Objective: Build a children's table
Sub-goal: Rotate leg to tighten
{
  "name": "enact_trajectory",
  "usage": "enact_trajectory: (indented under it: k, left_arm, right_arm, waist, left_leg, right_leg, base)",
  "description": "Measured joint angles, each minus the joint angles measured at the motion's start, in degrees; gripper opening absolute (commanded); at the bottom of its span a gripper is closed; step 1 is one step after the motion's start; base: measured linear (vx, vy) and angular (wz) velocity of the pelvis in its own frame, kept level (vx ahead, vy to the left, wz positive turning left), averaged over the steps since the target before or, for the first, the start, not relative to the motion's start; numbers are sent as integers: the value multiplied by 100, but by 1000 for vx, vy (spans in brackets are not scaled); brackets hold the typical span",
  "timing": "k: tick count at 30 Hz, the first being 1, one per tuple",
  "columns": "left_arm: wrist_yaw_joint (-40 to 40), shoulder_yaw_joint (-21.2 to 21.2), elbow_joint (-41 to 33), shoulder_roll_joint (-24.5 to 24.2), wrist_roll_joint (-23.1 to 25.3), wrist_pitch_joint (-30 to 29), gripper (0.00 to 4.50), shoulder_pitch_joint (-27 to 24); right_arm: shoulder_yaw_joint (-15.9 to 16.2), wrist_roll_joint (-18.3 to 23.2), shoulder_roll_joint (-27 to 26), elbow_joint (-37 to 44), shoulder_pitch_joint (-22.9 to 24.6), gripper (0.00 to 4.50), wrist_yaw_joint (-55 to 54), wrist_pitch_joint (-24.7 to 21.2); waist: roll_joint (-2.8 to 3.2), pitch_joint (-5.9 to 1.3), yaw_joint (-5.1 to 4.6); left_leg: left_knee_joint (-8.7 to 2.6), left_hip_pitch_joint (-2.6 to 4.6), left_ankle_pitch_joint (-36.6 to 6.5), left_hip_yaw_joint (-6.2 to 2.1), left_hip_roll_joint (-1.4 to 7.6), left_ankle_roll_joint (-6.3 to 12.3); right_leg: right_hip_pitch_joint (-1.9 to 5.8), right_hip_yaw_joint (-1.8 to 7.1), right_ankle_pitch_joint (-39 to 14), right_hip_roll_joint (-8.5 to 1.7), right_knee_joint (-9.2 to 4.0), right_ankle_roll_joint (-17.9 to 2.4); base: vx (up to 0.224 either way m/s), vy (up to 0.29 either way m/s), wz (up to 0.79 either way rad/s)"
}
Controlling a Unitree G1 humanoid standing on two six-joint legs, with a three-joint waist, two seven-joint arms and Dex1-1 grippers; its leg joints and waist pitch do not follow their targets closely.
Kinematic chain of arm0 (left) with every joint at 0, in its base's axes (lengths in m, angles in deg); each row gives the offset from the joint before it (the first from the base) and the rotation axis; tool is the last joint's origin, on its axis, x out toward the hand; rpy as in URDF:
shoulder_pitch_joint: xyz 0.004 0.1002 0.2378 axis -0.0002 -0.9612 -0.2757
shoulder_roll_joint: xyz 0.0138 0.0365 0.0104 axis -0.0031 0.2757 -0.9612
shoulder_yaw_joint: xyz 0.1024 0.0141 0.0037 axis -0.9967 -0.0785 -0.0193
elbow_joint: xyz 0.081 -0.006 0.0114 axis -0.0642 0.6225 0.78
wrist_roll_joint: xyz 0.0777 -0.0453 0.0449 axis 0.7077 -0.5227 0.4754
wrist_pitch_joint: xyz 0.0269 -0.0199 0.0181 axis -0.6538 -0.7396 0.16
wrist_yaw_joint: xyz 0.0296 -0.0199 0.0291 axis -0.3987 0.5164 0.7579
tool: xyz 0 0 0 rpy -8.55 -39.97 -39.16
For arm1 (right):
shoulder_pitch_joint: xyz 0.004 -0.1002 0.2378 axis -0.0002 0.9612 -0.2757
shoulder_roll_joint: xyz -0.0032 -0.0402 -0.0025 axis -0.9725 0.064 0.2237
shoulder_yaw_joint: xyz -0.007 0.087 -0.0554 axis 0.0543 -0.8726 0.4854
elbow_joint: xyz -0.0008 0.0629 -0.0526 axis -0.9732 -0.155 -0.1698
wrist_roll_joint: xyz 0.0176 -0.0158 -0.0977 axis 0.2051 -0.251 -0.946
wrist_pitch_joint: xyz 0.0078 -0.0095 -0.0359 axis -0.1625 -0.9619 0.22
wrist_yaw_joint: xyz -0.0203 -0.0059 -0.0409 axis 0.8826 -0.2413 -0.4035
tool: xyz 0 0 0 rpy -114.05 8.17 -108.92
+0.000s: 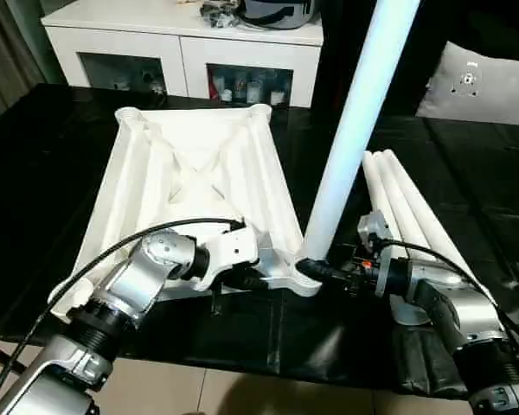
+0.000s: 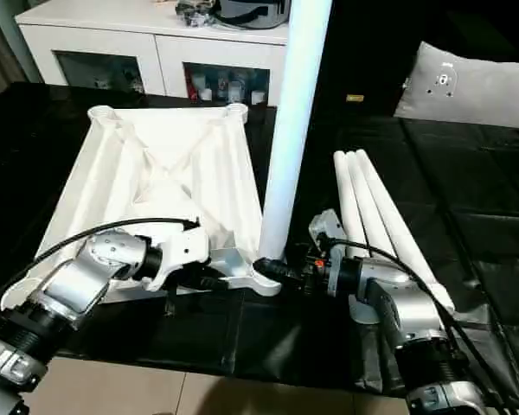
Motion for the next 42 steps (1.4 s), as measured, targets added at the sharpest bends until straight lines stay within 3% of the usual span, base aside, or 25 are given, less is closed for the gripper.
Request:
enact_trajectory:
  k: [4, 7, 10, 15, 17, 20, 21, 29, 37, 42]
  left_arm:
    - [1, 22, -46, 30, -17, -85, 0, -44]
    - [230, 197, -94, 189, -68, -515, 0, -108]
    - [711, 324, -34, 441, 15, -858, 0, -121]
    - [2197, 770, 253, 1513, 23, -1698, 0, -25]
    - [2617, 791, 418, 1784, 85, -1743, 0, 63]
    - [2889, 795, 510, 1969, 164, -1764, 0, 140]
    - [2935, 783, 511, 2015, 215, -1766, 0, 149]
    - [2879, 537, 400, 1837, 335, -1550, 0, 153]
    - [2405, 357, 365, 1410, 348, -988, 0, 101]
    - [1975, 283, 354, 1073, 308, -649, 0, 67]
  right_arm:
    - [-45, 11, -54, 126, 115, 257, -75, -62]
    - [-199, -21, -413, 170, 230, 256, -675, -61]
    - [-318, -175, -737, -70, 135, 256, -1485, 39]
    - [-710, -379, -1359, -777, -351, 256, -3226, 362]
    - [-784, -458, -1484, -880, -428, 256, -3597, 445]
    - [-888, -475, -1644, -921, -461, 256, -3907, 534]
    - [-927, -475, -1676, -941, -475, 290, -3948, 569]
    - [-989, -420, -1605, -990, -369, 368, -3741, 669]
    - [-826, -160, -948, -443, 105, 437, -2393, 495]
    - [-582, -123, -481, -116, 259, 446, -1567, 360]
  waist:
    - [-2, -2, 8]
    - [-13, -9, -19]
    - [-16, -9, -138]
    - [-1, -10, -300]
    - [37, -34, -298]
    - [39, -43, -275]
    - [38, -43, -270]
    - [43, -48, -139]
    - [59, -41, -135]
    - [63, -36, -139]
  left_leg:
    - [-1, 4, 0, 0, 0, 0]
    - [-1, 37, -5, 5, 1, -12]
    - [4, 78, -9, 9, 2, -51]
    - [14, 81, 0, 11, -1, -64]
    - [6, 61, 1, 11, -2, -62]
    - [-2, 53, 6, 12, -4, -51]
    - [-7, 51, 4, 12, -4, -49]
    - [-54, 45, 1, 13, 1, -45]
    - [-81, 35, 19, 13, 7, -16]
    - [-77, 27, 19, 12, 11, -16]
  right_leg:
    - [3, 0, -1, 0, 0, -2]
    - [20, 4, 0, 0, 11, -4]
    - [49, 9, -12, 0, 12, 16]
    - [48, 5, -13, -9, -15, 19]
    - [44, 7, -13, -8, -32, 19]
    - [43, 8, -2, -8, -32, 16]
    - [42, 8, 4, -8, -34, 12]
    - [18, -8, 19, -4, -34, -9]
    - [14, -26, 14, -3, -60, -3]
    - [10, -31, 14, -2, -60, -3]
  base:
    - [0, 0, 0]
    - [0, 0, 0]
    - [0, 0, 0]
    - [0, 0, 0]
    - [0, 0, 0]
    - [0, 0, 0]
    - [0, 0, 0]
    - [0, 0, 0]
    - [0, 0, 0]
    - [0, 0, 0]
